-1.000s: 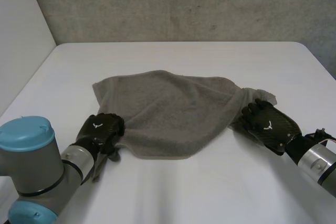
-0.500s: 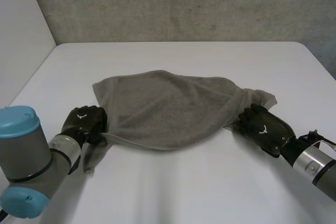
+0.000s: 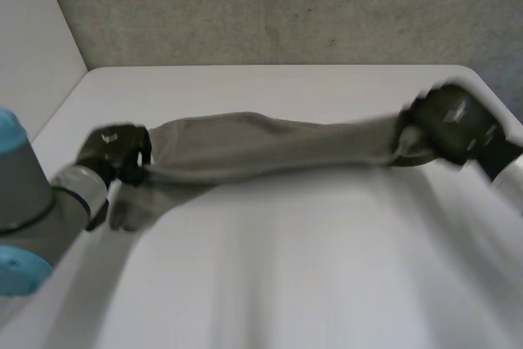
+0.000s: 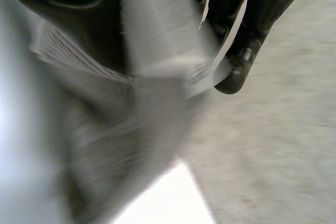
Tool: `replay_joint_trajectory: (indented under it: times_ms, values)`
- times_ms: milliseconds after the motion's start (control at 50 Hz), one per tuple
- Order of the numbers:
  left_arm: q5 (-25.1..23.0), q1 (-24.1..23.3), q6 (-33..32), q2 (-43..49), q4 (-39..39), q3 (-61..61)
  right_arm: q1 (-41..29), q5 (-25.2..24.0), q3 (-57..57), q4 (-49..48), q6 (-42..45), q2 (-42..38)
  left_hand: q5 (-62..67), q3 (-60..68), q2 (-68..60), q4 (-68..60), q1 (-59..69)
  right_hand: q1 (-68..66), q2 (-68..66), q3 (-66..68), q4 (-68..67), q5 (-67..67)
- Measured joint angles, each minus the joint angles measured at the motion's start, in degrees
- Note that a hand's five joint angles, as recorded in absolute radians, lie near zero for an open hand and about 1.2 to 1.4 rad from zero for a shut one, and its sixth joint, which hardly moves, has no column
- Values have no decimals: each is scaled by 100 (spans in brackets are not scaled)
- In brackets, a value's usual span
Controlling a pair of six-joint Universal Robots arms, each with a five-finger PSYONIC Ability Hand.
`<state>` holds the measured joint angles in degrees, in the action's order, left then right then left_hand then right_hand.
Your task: Fold the towel.
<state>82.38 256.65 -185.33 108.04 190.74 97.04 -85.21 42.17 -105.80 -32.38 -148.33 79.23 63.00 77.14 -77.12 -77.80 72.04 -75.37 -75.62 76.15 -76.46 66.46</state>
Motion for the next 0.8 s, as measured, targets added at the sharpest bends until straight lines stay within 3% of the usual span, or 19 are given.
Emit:
replay_joint_trajectory:
  times_ms: [160, 300, 420, 480, 580, 680, 800]
  values:
    - [-279, 77, 27, -1103, -992, -1125, 622, 618, 1943, 1328, -3345, 1292, 0, 0, -6, 0, 0, -2, -108, 78, -37, 0]
    - [-538, 211, 54, -1705, -1558, -1944, 1376, 356, 3854, 3485, -4016, 1146, 0, 0, -7, -1, 0, -3, -130, 79, -37, 0]
    - [-686, 300, 56, -1714, -1907, -2181, 1296, 187, 4869, 4922, -3423, 319, 62, 0, -8, -3, 0, -5, -130, 79, -37, 0]
    - [-732, 347, 50, -1537, -2019, -2160, 976, 297, 5033, 5453, -2679, -155, 141, 0, -9, -3, 0, -3, -130, 79, -37, 0]
    - [-764, 419, 27, -1042, -2162, -2083, 321, 898, 5032, 6154, -1219, -818, 195, 0, -9, -3, 0, -3, -130, 80, -37, 11]
    - [-765, 451, -4, -355, -2246, -2165, -509, 1892, 4923, 6560, 180, -1344, 195, 1, -9, -4, 0, -3, -130, 80, -37, 13]
    - [-760, 444, -131, 454, -2259, -2725, -995, 2371, 4975, 6132, 442, -1614, 195, 1, -9, -4, 0, -3, -130, 80, -37, 13]
